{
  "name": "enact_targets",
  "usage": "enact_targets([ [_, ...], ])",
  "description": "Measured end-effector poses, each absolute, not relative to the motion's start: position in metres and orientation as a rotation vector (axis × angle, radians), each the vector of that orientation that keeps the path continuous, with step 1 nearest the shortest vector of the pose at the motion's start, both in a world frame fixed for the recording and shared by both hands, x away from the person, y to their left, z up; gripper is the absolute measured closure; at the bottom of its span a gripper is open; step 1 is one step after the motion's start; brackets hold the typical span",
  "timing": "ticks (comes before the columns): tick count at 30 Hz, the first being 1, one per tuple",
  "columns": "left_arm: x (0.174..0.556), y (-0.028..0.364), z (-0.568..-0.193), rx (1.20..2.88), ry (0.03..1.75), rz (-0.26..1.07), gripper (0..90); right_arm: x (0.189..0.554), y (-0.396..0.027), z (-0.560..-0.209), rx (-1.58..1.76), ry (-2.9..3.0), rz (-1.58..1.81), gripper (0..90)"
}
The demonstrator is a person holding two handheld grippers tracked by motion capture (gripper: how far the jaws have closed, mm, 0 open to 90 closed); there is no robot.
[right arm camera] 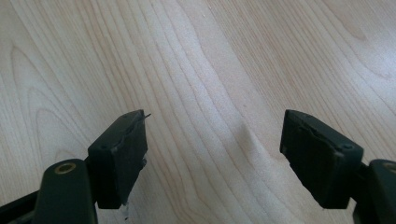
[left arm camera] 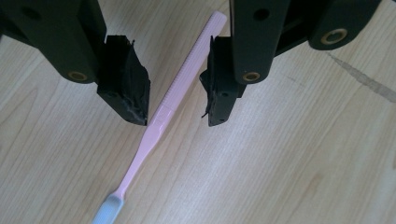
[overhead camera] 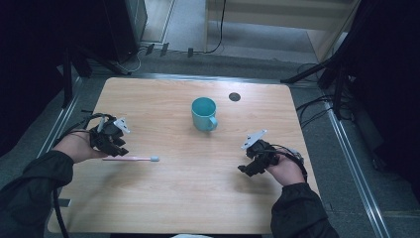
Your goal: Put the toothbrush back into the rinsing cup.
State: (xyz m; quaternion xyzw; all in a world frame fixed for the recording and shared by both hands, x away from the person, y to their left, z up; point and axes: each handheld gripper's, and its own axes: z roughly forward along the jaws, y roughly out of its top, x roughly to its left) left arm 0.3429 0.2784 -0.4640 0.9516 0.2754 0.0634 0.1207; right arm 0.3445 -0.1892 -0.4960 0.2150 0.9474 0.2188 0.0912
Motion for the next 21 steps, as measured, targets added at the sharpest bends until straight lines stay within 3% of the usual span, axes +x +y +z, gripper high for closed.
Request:
enact_targets([
  [13, 0.348, 0.268, -0.479, 2.925, 0.643, 0.244, 67.3, 0.344, -0.190, -0.496, 0.634, 2.817, 0.651, 23.4],
  [21, 0.349, 0.266, -0.487, 2.970, 0.608, 0.166, 68.3, 0.344, -0.190, -0.496, 0.633, 2.816, 0.656, 23.4],
])
